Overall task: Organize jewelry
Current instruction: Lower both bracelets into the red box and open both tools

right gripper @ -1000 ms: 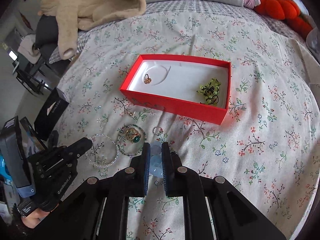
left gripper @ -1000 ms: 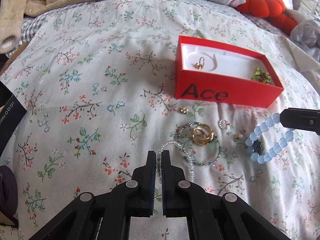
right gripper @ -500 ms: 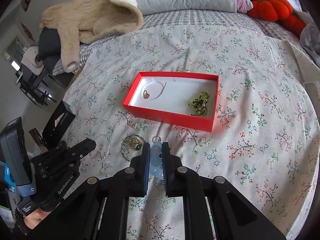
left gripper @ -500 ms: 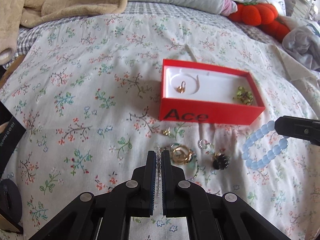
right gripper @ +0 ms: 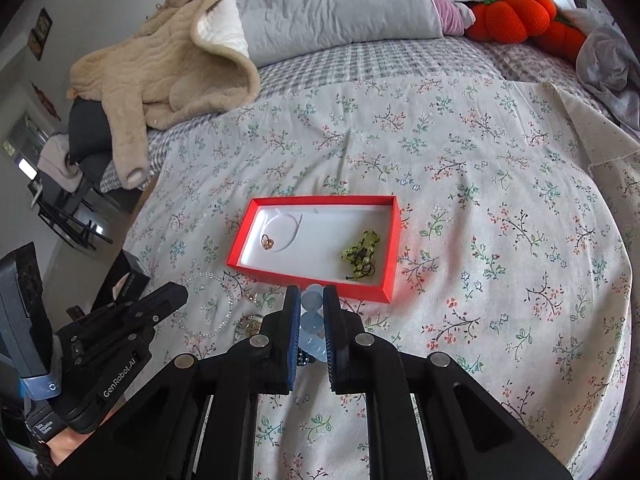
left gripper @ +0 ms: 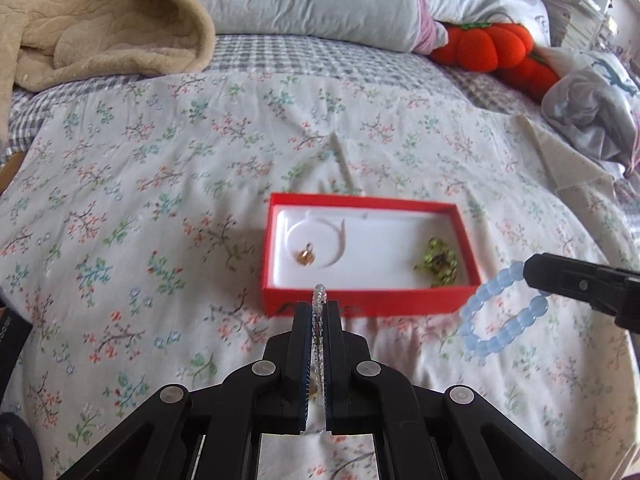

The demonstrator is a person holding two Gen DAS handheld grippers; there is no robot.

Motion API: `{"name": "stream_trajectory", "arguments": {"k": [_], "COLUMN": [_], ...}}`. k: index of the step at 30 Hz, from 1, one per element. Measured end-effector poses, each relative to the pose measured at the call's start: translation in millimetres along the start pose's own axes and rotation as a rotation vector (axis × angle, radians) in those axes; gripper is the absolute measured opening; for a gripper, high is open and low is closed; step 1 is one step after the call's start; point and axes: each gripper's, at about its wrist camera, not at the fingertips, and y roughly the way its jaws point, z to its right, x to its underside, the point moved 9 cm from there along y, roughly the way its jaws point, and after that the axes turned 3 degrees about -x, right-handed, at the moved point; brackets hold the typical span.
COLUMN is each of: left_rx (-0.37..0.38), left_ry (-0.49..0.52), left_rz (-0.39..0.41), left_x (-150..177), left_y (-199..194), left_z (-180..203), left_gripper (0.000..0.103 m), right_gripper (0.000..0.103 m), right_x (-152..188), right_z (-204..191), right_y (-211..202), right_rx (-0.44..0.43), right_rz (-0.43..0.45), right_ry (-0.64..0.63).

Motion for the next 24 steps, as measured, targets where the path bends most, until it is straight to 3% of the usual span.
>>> {"name": "stream_trajectory", "arguments": {"k": [9,15,20,24], "left_rx": [0.051,0.137,0.08,0.041], "left_ry": [0.006,-0.062,-0.075,-0.077], "left_rz": [0.007,0.001,-0.024,-0.01], "left_x": [-33,-47,-42,-41], "left_y": [20,49,84,91], "left_z": [28,26,3,-15], "left_gripper": [0.0,0.0,0.0,0.0], "right_gripper": [0.012,0.012,0.012,0.012], "right_x": [-24,-37,-43,-46], "right_z": [20,28,26,24], "right_y": [-1,-1,6,13], "right_rx": [0.001,0.005,0.007,0.011], "right_rz": [0.044,0.086,0.093,0.087], "right_ry": [0.05,0.055,0.045,0.037]}}
